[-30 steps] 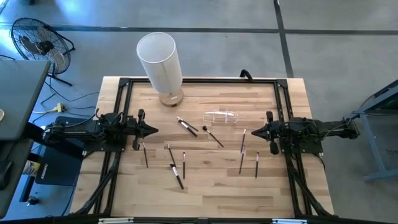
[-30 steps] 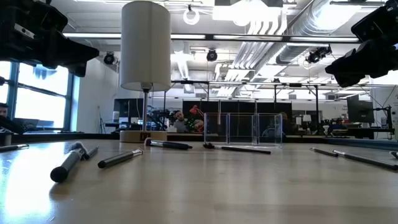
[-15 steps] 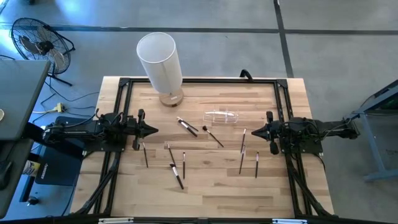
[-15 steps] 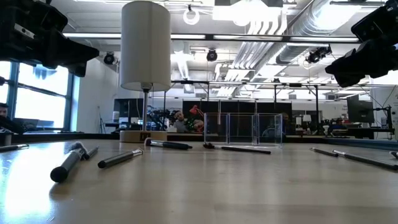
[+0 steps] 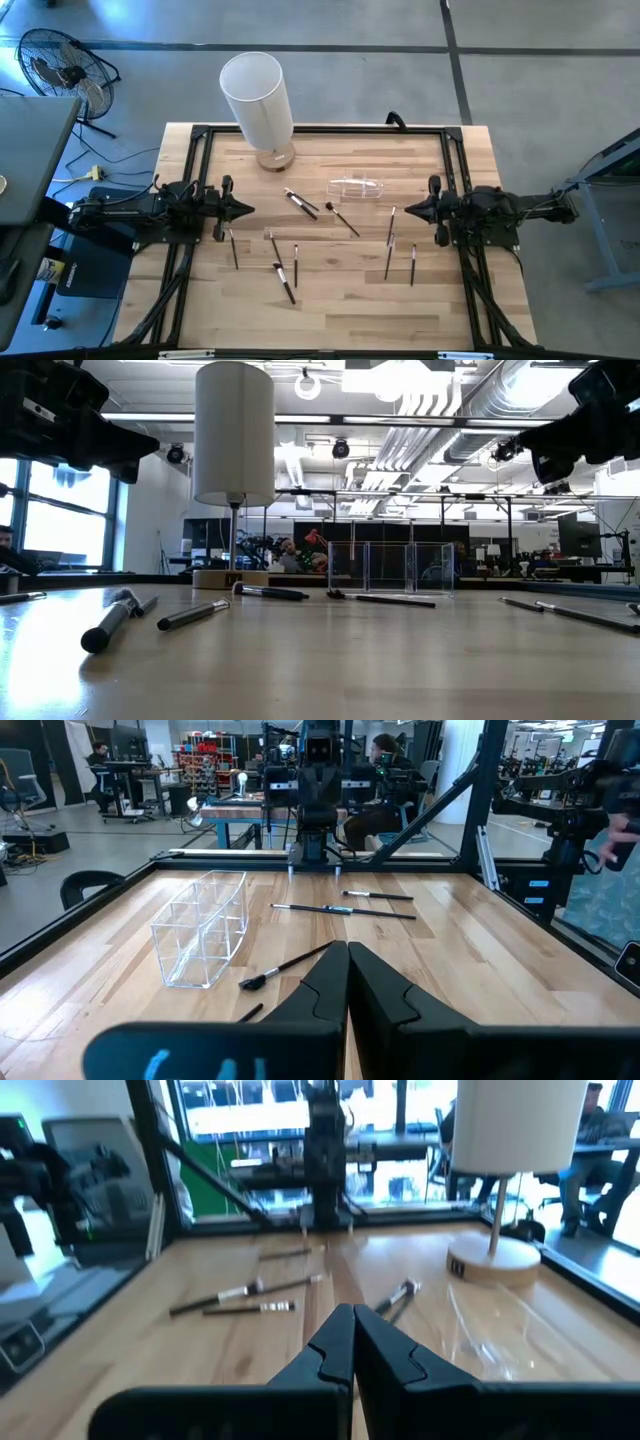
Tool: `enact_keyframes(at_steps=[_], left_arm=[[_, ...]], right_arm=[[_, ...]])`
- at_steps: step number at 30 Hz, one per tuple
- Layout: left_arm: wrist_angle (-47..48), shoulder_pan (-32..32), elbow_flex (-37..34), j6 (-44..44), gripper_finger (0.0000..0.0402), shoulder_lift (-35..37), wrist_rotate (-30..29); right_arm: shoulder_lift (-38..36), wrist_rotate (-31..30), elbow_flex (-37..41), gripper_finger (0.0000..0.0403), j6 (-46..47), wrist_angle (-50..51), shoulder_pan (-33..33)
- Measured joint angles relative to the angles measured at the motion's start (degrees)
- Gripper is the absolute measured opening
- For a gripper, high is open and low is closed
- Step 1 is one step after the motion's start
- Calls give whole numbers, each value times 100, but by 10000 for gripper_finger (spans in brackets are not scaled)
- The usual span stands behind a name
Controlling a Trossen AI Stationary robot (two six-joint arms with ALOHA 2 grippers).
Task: Put items in baskets/containers
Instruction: Put the black eyeshadow brush into the transparent organizer
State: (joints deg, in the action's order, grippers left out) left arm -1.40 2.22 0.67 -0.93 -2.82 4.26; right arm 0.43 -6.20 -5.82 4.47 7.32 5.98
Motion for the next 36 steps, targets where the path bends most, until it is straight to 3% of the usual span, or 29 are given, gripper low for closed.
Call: enact_keyframes(at_steps=[5,12,15,20,25,29,33,36], left_arm=[[1,0,0,0,0,-1,0],[-1,2,0,-1,0,1,1],[1,1,0,0,0,1,1],[3,0,0,-1,0,1,1],[5,2,0,0,0,1,1],[5,2,0,-1,0,1,0],[5,0,0,-1,0,1,0],[5,0,0,-2,0,1,0]], right_arm=[[0,75,5,1,0,-229,2],[282,-271,-171,0,-265,-824,2],[923,-564,-741,0,-552,-817,19],[2703,-1078,-2255,0,-582,61,19],[4626,-1888,-4081,0,955,2194,17],[5867,-2044,-5312,0,2593,4098,-4],[6756,-1977,-6014,0,4687,5575,-7],[7080,-1709,-6074,0,6128,6220,58]])
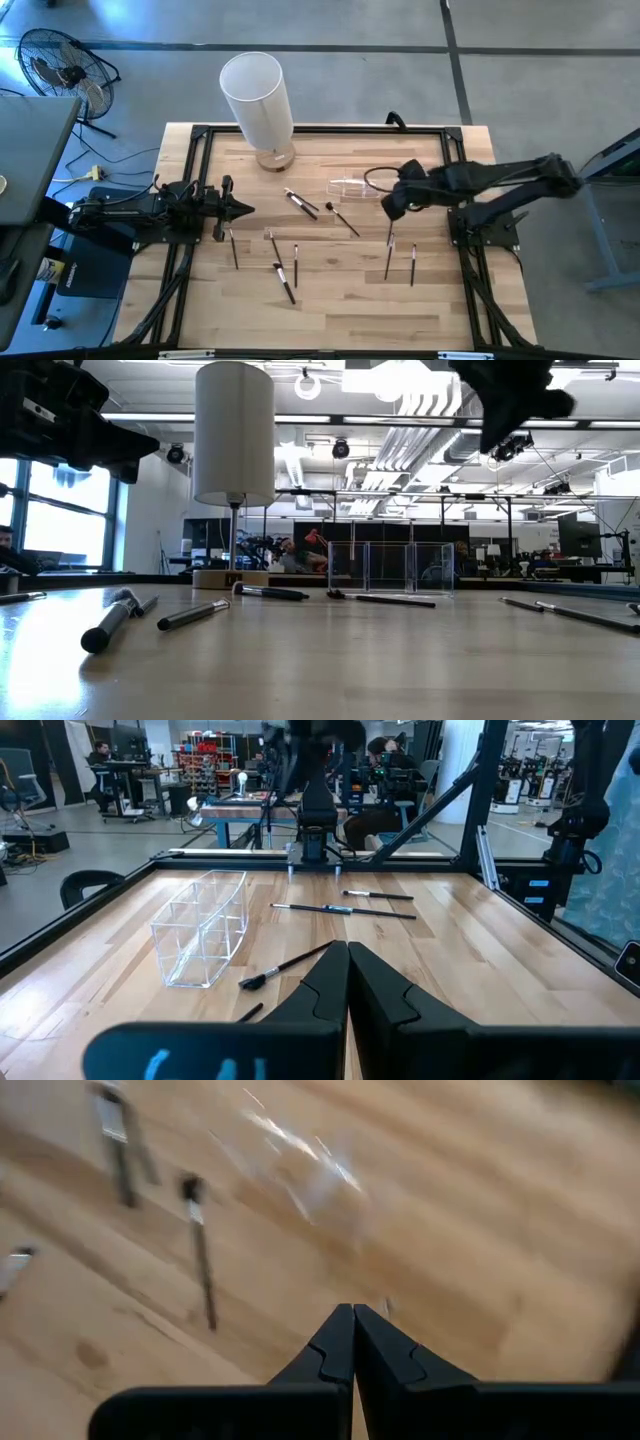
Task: Put items in baskets/containers
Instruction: Put the black eyeshadow brush into the transparent organizer
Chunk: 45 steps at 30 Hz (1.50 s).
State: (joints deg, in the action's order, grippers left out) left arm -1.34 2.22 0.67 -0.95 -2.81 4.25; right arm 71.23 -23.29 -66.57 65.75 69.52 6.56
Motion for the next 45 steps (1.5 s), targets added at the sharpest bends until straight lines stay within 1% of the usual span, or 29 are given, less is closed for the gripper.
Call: enact_keyframes(at_steps=[3,7,12,20,24,30,32,37,40,45], left_arm=[[0,2,0,1,0,0,0],[0,2,0,0,0,0,1],[0,2,0,1,0,0,0],[0,2,0,2,0,0,0],[0,2,0,2,0,0,0],[0,1,0,2,0,0,0],[0,2,0,2,0,0,0],[0,0,0,2,0,0,0],[0,0,0,2,0,0,0],[0,2,0,2,0,0,0]], right_arm=[[117,469,293,0,1126,105,98],[128,1025,872,0,2233,-173,297],[126,1621,1567,0,3051,-676,549],[126,2148,2495,1,4012,-1556,964],[126,2382,2802,1,4292,-1809,1056],[126,2363,2850,1,4348,-1847,1052],[124,2354,2850,8,4344,-1826,1041],[124,2315,2848,53,4354,-1736,1041],[124,2166,2866,83,4425,-1718,1030],[121,2368,3183,118,4438,-2016,945]])
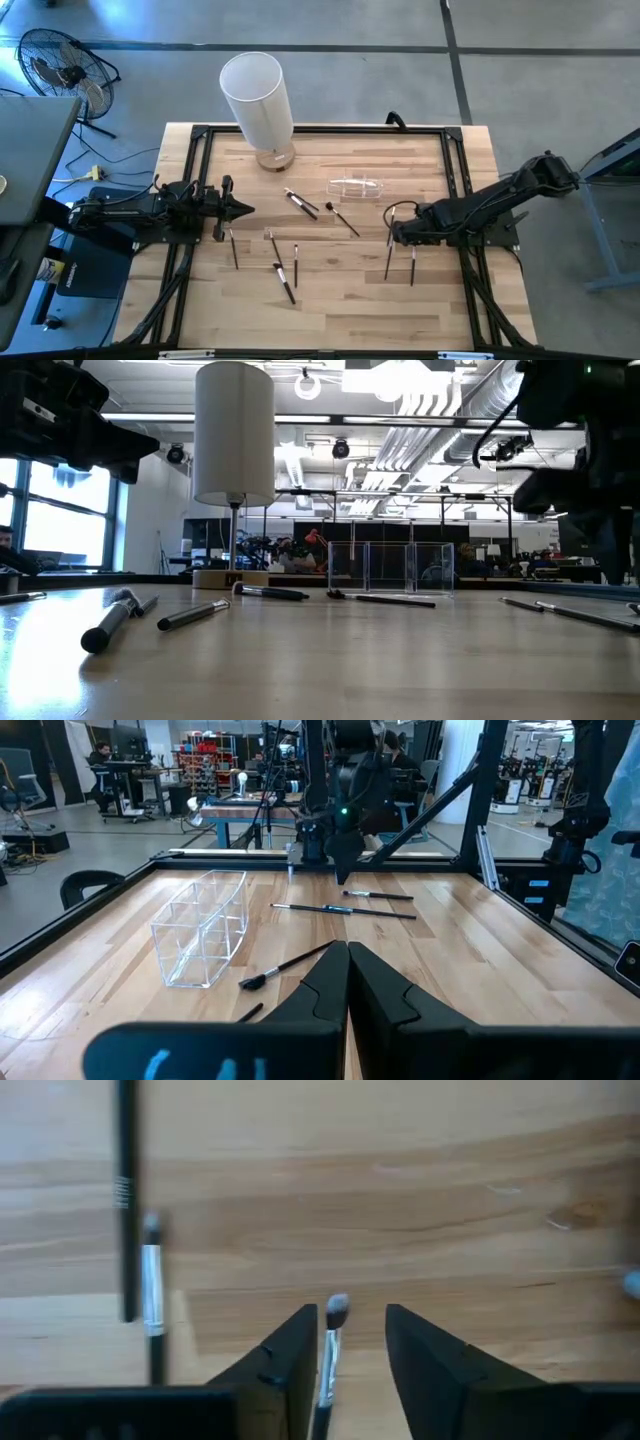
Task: Put items in baskets/containers
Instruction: Put the black eyeshadow brush into the transparent organizer
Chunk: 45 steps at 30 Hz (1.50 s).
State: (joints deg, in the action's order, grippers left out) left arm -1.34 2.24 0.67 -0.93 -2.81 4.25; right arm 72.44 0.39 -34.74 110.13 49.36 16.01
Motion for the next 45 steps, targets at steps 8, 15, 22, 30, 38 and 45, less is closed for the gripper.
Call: enact_keyframes(at_steps=[8,15,22,30,38,45], left_arm=[[0,0,0,0,0,0,0],[0,0,0,0,0,0,0],[0,0,0,0,0,0,0],[2,-2,0,-2,0,0,0],[2,0,0,0,0,0,0],[2,0,0,-1,0,0,0]], right_arm=[[-17,248,672,129,89,-1254,0],[-26,239,806,117,-41,-1216,-2],[-17,68,806,12,-143,-1117,7],[-225,-495,624,4,-253,-1184,123],[-582,-2753,-526,2,-1616,-1217,360],[-579,-5040,-1207,2,-5543,-2460,83]])
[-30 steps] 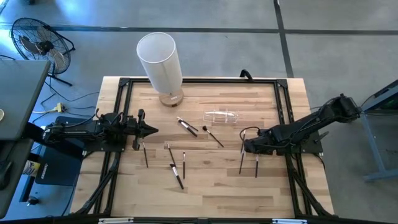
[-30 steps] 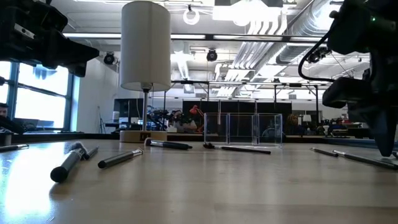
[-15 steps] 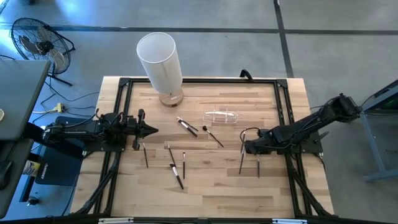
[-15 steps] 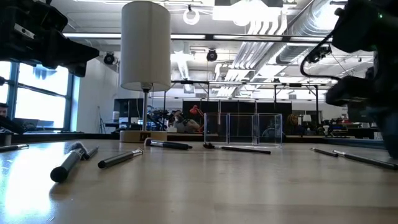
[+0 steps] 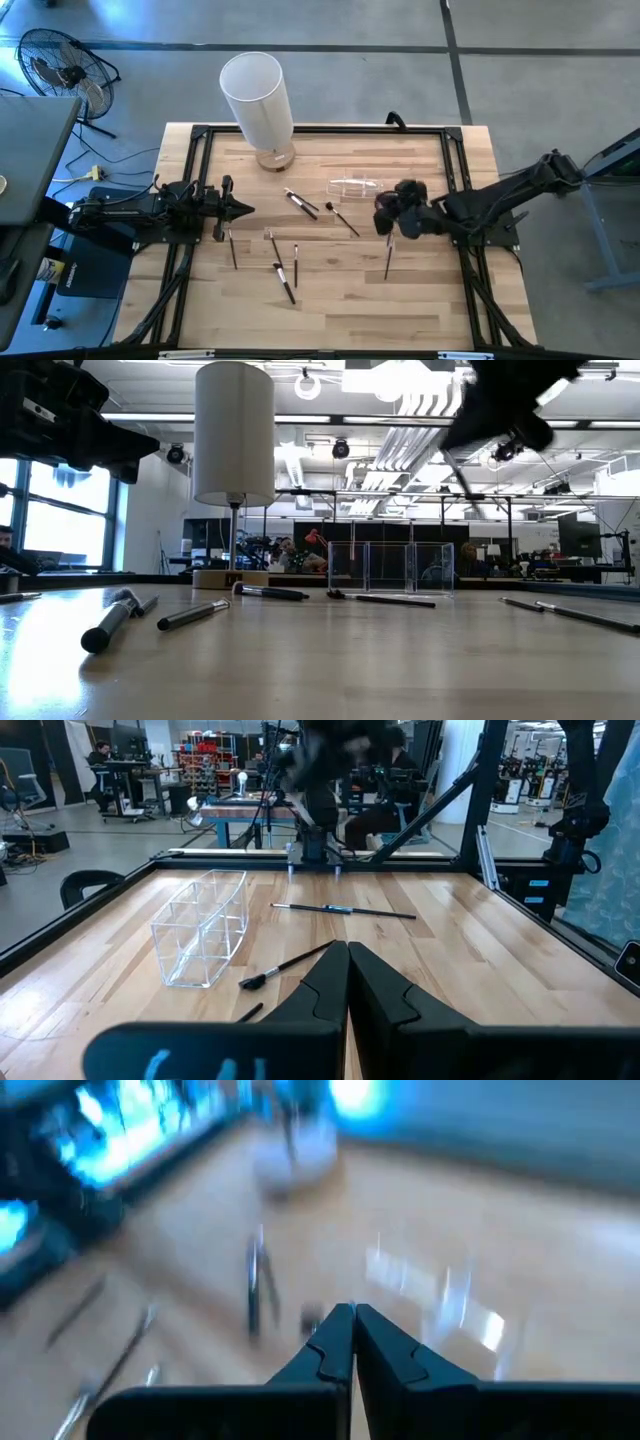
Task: Put items in baskets/containers
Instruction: Put the black eyeshadow brush into the transparent organizer
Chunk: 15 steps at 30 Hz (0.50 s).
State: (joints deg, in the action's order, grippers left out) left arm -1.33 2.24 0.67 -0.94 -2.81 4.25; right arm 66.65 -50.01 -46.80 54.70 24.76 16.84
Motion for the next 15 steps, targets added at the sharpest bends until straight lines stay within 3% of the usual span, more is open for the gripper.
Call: enact_keyframes(at_steps=[3,7,10,15], left_arm=[[1,-2,0,1,0,0,0],[1,0,0,1,0,-2,0],[0,0,0,0,0,0,0],[0,0,0,-1,0,0,1]], right_arm=[[7,-657,-15,1,-1281,-654,-458],[-40,-393,-15,1,-2303,-889,-1262],[-55,412,3,1,-3414,-1361,-1868],[-143,2348,720,0,-4737,-3768,-2850]])
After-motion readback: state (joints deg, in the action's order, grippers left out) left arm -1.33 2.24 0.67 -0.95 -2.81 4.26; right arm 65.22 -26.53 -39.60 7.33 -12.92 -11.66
